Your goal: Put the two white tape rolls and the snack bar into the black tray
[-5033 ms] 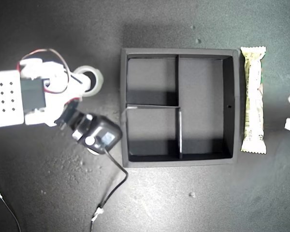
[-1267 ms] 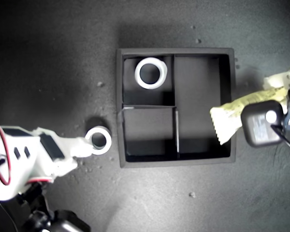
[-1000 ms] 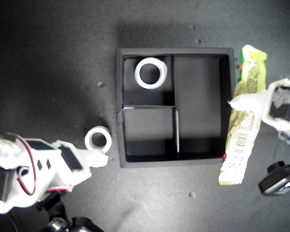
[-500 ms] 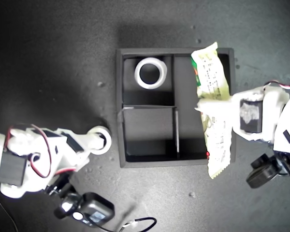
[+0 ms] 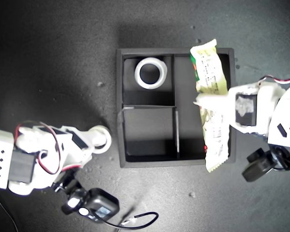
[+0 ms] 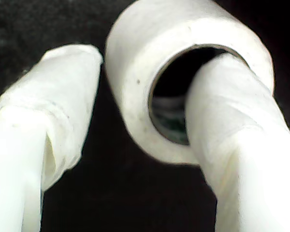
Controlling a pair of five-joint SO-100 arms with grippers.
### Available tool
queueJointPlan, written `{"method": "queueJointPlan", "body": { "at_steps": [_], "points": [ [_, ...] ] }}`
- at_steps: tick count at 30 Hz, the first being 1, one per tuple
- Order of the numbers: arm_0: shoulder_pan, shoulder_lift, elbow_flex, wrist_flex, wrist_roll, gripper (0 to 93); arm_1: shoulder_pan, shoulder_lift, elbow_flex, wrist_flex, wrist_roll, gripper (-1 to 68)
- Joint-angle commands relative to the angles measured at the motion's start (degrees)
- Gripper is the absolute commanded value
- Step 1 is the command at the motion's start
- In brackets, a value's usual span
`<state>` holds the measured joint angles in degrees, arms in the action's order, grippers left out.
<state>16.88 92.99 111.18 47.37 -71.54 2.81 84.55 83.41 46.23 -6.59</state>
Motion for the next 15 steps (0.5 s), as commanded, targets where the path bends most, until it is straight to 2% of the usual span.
{"method": "queueJointPlan", "body": {
  "at_steps": [1,8,11,15],
  "points": [
    [-0.35,0.35,0.0,-0.62,-1.14,13.2,1.23,0.53,0.44,-1.58,0.79,-0.5],
    [-0.53,-2.99,0.35,-1.41,-1.85,11.4,1.85,0.53,2.02,-4.04,1.14,0.3],
    [-1.23,-5.36,0.18,-2.55,-2.64,0.6,2.72,0.44,5.01,-6.15,1.14,5.6],
    [-2.46,-2.55,0.09,0.0,-2.46,0.0,3.34,0.44,7.47,-7.03,1.14,12.5]
  ]
}}
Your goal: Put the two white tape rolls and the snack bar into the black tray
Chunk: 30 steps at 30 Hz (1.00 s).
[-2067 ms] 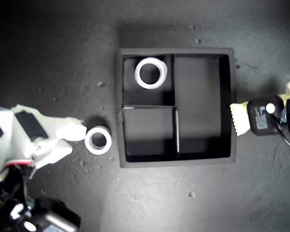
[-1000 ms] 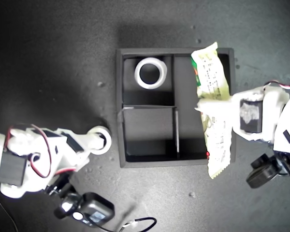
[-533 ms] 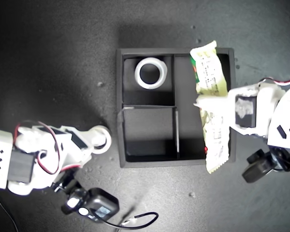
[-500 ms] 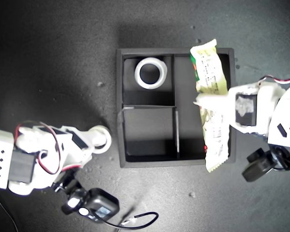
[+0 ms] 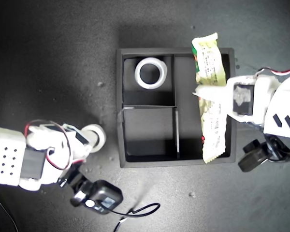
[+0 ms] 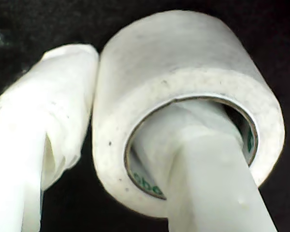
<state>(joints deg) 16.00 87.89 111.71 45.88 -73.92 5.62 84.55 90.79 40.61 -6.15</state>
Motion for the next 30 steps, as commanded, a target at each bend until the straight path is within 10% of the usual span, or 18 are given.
{"method": "queueJointPlan", "body": {
  "at_steps": [1,10,16,22,30],
  "points": [
    [-2.02,4.48,-0.79,3.43,0.53,0.0,0.62,0.44,0.35,-1.41,0.7,13.6],
    [-8.17,18.98,-25.75,27.6,13.36,0.0,0.53,3.87,-12.48,16.7,3.87,13.9],
    [-7.56,5.71,-43.51,28.3,18.02,0.0,5.36,7.47,-18.02,29.97,34.63,-0.2],
    [-5.98,-10.46,-52.21,26.89,17.14,0.0,8.35,8.88,-19.42,48.16,59.68,-0.3],
    [-5.19,-14.68,-52.82,27.51,14.5,10.9,5.27,8.88,-18.28,49.39,62.23,-0.3]
  ]
}}
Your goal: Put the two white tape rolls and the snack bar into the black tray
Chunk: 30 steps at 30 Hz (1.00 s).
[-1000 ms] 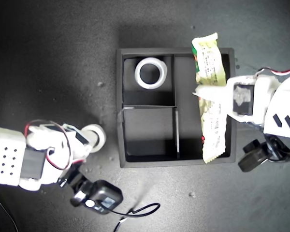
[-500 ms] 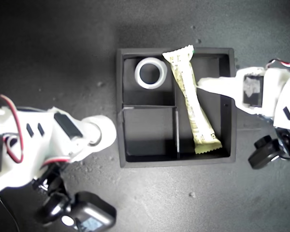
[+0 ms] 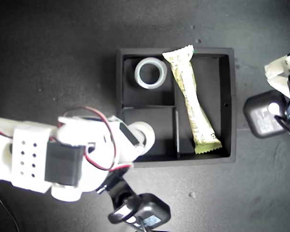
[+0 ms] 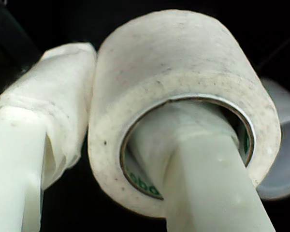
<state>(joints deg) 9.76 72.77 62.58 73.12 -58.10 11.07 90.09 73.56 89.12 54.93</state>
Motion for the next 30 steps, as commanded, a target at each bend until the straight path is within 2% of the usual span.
{"method": "queueJointPlan", "body": {
  "at_steps": [1,3,9,13,15,19,23,27,30],
  "points": [
    [1.32,0.53,-3.87,0.53,-1.49,13.4,0.09,3.34,-1.05,1.14,1.23,-0.3],
    [2.02,0.88,-4.13,0.88,-1.41,21.4,0.44,3.34,-1.05,1.49,1.23,-0.3],
    [2.64,3.96,-4.92,4.66,-2.29,23.7,1.14,3.43,-1.85,3.43,2.11,-0.3],
    [0.7,13.54,-1.23,13.8,-4.75,7.5,2.2,10.55,3.43,4.22,4.66,-0.3],
    [-1.32,23.91,7.91,14.68,-6.06,0.1,2.64,17.67,9.84,3.6,6.86,-0.3],
    [-5.8,52.03,34.98,10.63,-9.05,0.1,0.88,36.21,29.09,-1.58,14.06,-0.3],
    [-7.47,74.0,57.92,5.62,-12.3,0.1,-1.58,52.38,47.37,-7.38,22.24,-0.3],
    [-6.24,91.58,77.26,1.49,-16.61,0.0,-3.87,69.08,66.01,-14.24,28.83,-0.4],
    [-3.87,103.1,88.15,0.53,-19.69,0.0,-5.54,77.7,75.94,-15.91,32.17,-0.5]
  ]
}}
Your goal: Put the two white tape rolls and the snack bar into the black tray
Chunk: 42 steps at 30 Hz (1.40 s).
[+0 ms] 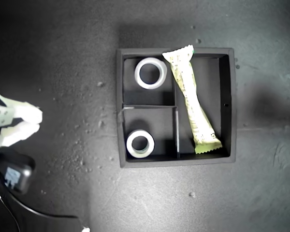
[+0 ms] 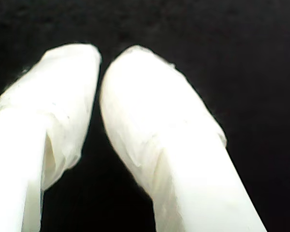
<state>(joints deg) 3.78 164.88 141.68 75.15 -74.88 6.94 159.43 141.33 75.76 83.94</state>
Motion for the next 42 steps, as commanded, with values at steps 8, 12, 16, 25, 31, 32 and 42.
{"method": "queueJointPlan", "body": {
  "at_steps": [8,12,16,25,31,32,42],
  "points": [
    [5.27,29.0,24.79,0.62,-6.59,0.0,-3.78,12.3,23.73,-11.51,2.81,-0.5],
    [6.33,29.0,27.95,0.44,-7.47,0.0,-4.04,16.61,31.55,-17.4,-0.26,-0.5],
    [6.59,29.0,31.46,0.26,-6.94,0.0,-2.9,27.42,37.71,-14.59,-1.93,-0.5],
    [4.92,29.09,38.14,-0.53,-10.55,0.6,-6.15,26.81,37.71,-3.08,7.38,-0.3],
    [2.2,29.09,38.14,4.75,-1.85,0.2,-6.33,27.42,37.71,-2.02,6.68,0.0],
    [2.2,29.18,38.14,4.75,0.88,0.3,-6.5,27.42,37.71,-0.09,6.15,0.0],
    [2.37,29.18,38.14,4.75,0.88,0.3,-6.68,27.42,37.71,0.09,-4.13,0.1]
  ]
}}
